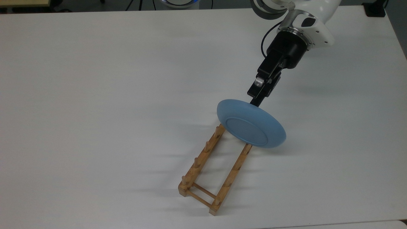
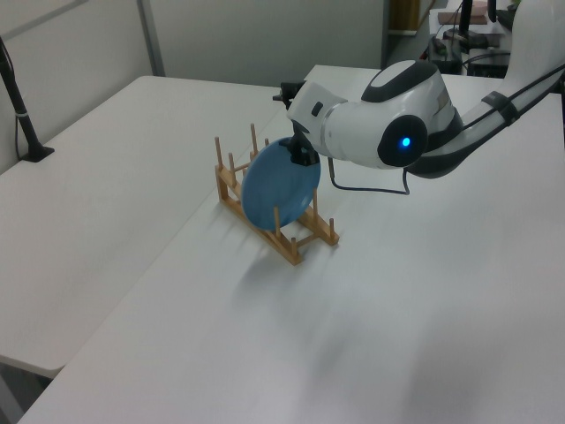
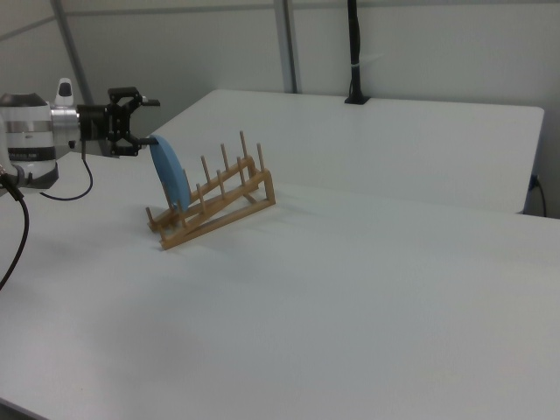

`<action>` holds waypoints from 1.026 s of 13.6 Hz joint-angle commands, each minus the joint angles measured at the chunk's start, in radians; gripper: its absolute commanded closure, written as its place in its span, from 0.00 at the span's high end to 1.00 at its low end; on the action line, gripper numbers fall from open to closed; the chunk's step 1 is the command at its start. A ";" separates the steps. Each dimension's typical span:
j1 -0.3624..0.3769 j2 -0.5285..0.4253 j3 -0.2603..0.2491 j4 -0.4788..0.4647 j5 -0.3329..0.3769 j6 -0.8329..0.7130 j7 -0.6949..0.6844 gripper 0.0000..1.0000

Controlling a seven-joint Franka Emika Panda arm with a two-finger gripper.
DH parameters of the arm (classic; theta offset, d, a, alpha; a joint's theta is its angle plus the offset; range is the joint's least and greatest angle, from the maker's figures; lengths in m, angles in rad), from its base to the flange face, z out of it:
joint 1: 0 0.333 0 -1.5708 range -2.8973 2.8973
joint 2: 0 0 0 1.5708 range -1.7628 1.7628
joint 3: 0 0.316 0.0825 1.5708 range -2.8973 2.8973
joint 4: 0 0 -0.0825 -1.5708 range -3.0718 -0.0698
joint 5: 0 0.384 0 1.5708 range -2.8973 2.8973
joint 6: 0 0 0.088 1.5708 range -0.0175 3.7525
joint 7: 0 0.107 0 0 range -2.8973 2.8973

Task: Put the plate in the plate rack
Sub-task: 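Lower the plate edge-first between the rack's pegs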

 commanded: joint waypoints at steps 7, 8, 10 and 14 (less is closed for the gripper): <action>0.000 -0.019 -0.006 0.011 -0.056 -0.032 0.044 1.00; -0.013 -0.017 -0.006 0.008 -0.082 -0.033 0.045 1.00; -0.016 -0.017 -0.006 0.007 -0.092 -0.033 0.047 1.00; -0.024 -0.003 -0.006 -0.038 -0.125 -0.032 0.068 1.00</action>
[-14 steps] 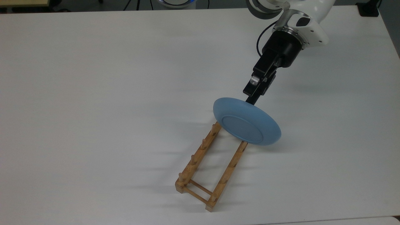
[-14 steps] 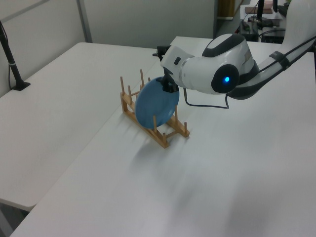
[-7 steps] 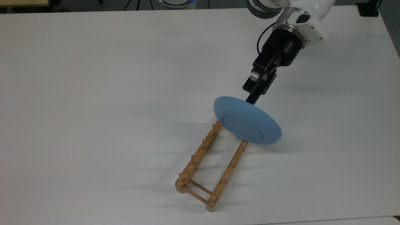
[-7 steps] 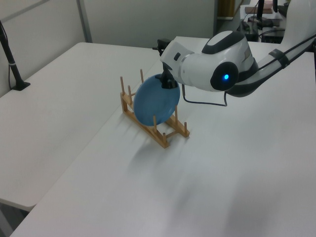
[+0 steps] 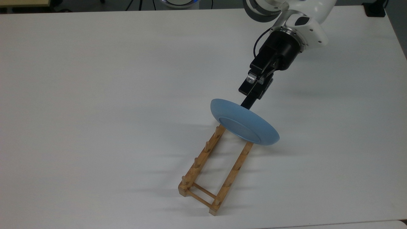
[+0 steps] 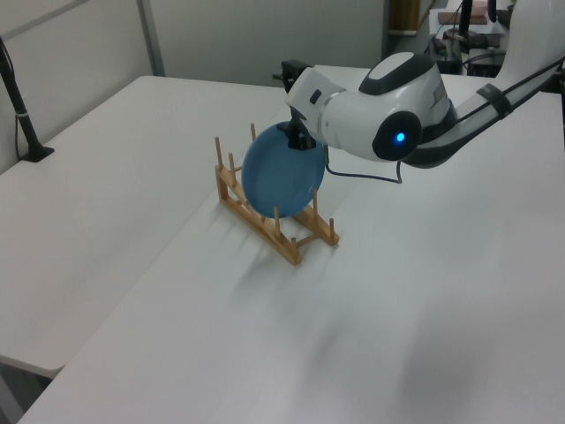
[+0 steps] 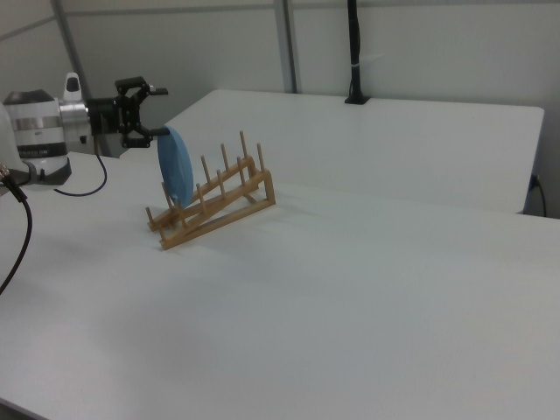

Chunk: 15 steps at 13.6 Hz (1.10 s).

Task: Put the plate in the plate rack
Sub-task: 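Lower the plate edge-first between the rack's pegs, then open the gripper and lift it away from the plate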

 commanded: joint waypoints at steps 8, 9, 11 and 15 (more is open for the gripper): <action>0.016 -0.003 0.000 -0.078 -0.031 -0.006 0.162 1.00; 0.019 -0.011 0.003 -0.074 -0.031 -0.006 0.206 1.00; 0.013 -0.032 0.070 -0.037 -0.006 -0.006 0.349 1.00; 0.022 -0.092 0.090 0.029 0.447 -0.009 0.410 1.00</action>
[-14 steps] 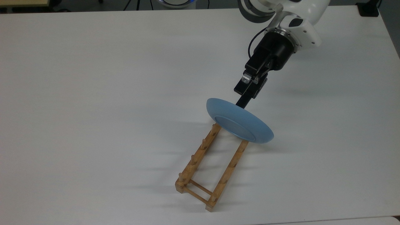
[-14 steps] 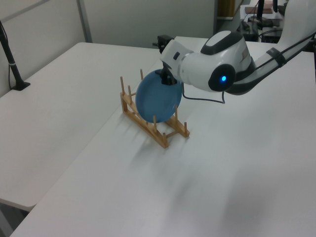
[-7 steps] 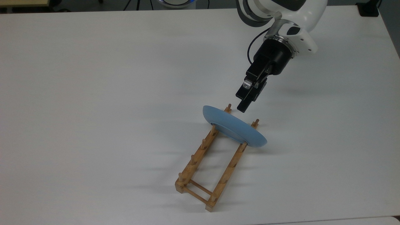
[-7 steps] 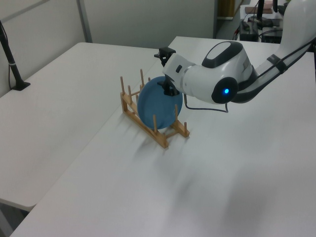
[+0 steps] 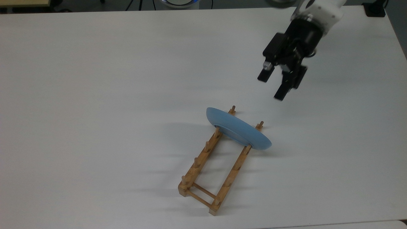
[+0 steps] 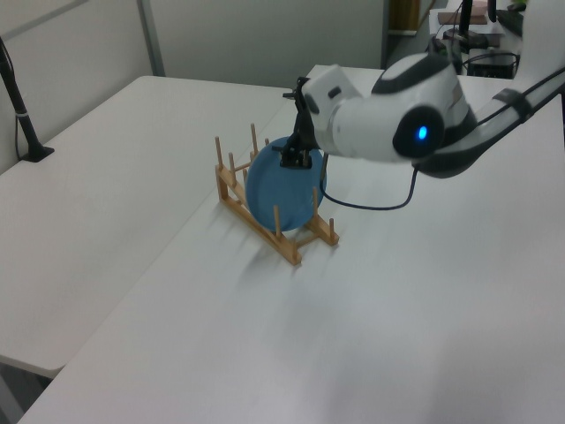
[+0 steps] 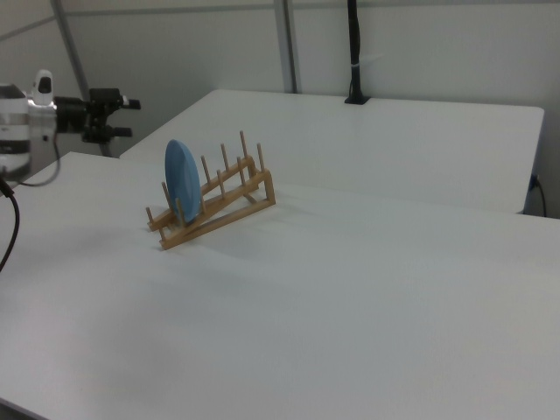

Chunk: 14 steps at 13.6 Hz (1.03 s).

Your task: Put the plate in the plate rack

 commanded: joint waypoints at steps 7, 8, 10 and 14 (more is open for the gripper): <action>-0.095 -0.274 -0.017 0.021 1.141 -0.018 0.049 1.00; -0.126 -0.294 -0.026 0.021 1.244 -0.021 0.049 1.00; -0.140 -0.325 -0.134 0.019 1.474 -0.026 0.049 1.00; -0.140 -0.360 -0.311 0.018 1.636 -0.188 0.025 1.00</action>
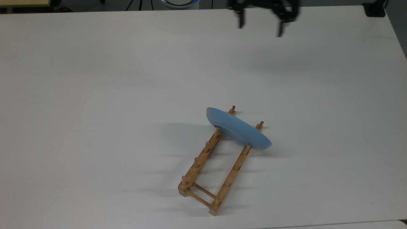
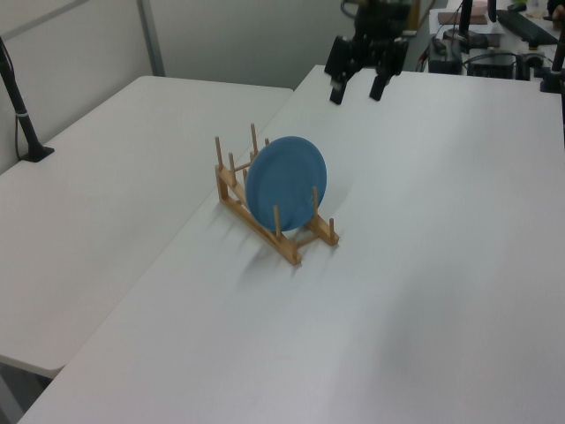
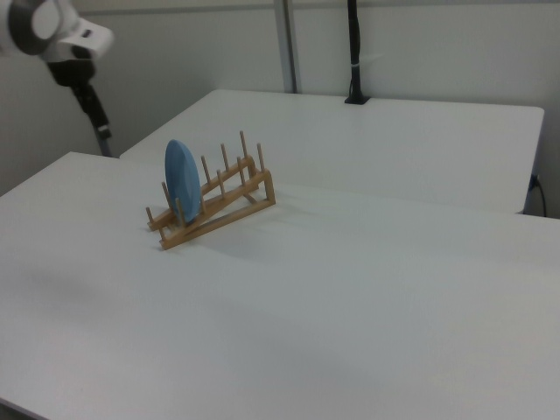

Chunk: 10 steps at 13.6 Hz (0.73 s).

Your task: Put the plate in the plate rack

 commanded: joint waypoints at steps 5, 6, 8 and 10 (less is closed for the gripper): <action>0.000 -0.075 -0.286 -0.027 0.117 -0.215 -0.363 1.00; -0.010 -0.087 -0.352 -0.029 0.159 -0.219 -0.540 1.00; -0.019 -0.089 -0.437 -0.026 0.186 -0.252 -0.795 1.00; -0.033 -0.104 -0.449 -0.024 0.174 -0.251 -0.895 1.00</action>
